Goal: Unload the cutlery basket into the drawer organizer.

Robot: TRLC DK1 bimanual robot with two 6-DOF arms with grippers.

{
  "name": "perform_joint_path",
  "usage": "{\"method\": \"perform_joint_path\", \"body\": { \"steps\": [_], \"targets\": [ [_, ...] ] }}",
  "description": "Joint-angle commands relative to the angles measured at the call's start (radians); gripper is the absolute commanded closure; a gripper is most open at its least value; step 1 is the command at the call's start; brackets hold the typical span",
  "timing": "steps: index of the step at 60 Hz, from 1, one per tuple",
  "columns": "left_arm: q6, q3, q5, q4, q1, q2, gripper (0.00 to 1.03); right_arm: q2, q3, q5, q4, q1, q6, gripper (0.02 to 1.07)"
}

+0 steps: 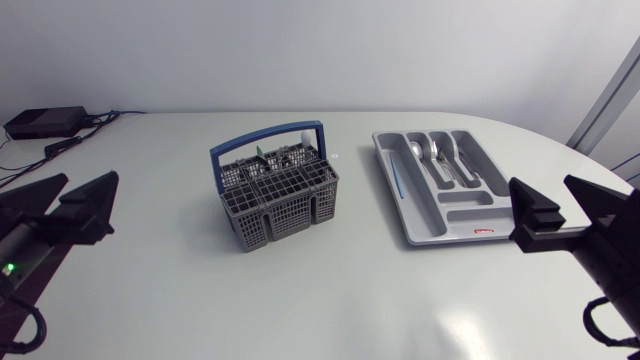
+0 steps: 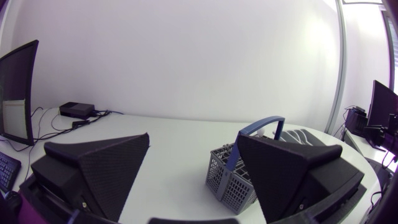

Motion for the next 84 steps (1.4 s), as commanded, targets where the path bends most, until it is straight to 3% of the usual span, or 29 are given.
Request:
{"method": "perform_joint_path", "body": {
  "steps": [1, 10, 21, 27, 33, 40, 48, 57, 66, 71, 84],
  "targets": [
    [-0.024, 0.06, -0.015, -0.018, -0.02, 0.105, 0.05, 0.105, 0.046, 0.015, 0.028, 0.03, 0.028, 0.06],
    [-0.021, 0.154, -0.116, -0.057, -0.118, 0.278, 0.06, 0.297, 0.164, 0.037, -0.007, 0.099, 0.039, 0.07],
    [0.014, 0.297, -0.116, -0.142, -0.135, 0.503, 0.08, 0.51, 0.316, 0.089, -0.136, 0.183, 0.037, 0.07],
    [0.126, 0.399, -0.116, -0.15, -0.112, 0.645, 0.15, 0.607, 0.397, 0.119, -0.234, 0.243, -0.006, 0.07],
    [0.273, 0.508, -0.098, -0.208, -0.092, 0.766, 0.16, 0.676, 0.448, 0.067, -0.306, 0.252, -0.036, 0.07],
    [0.39, 0.59, 0.002, -0.314, -0.058, 0.847, 0.12, 0.697, 0.46, -0.02, -0.329, 0.251, -0.11, 0.07],
    [0.525, 0.616, 0.23, -0.389, -0.023, 0.881, 0.11, 0.722, 0.474, -0.052, -0.377, 0.252, -0.217, 0.07],
    [0.683, 0.609, 0.443, -0.401, 0.005, 0.895, 0.2, 0.742, 0.457, -0.062, -0.375, 0.254, -0.265, 0.07],
    [0.766, 0.616, 0.479, -0.352, 0.013, 0.968, 0.28, 0.748, 0.446, -0.069, -0.377, 0.275, -0.269, 0.07],
    [0.812, 0.634, 0.5, -0.308, 0.023, 1.033, 0.4, 0.742, 0.443, -0.069, -0.383, 0.295, -0.271, 0.07],
    [0.859, 0.685, 0.605, -0.271, 0.043, 1.132, 0.54, 0.74, 0.428, -0.069, -0.386, 0.309, -0.274, 0.07]
  ]
}}
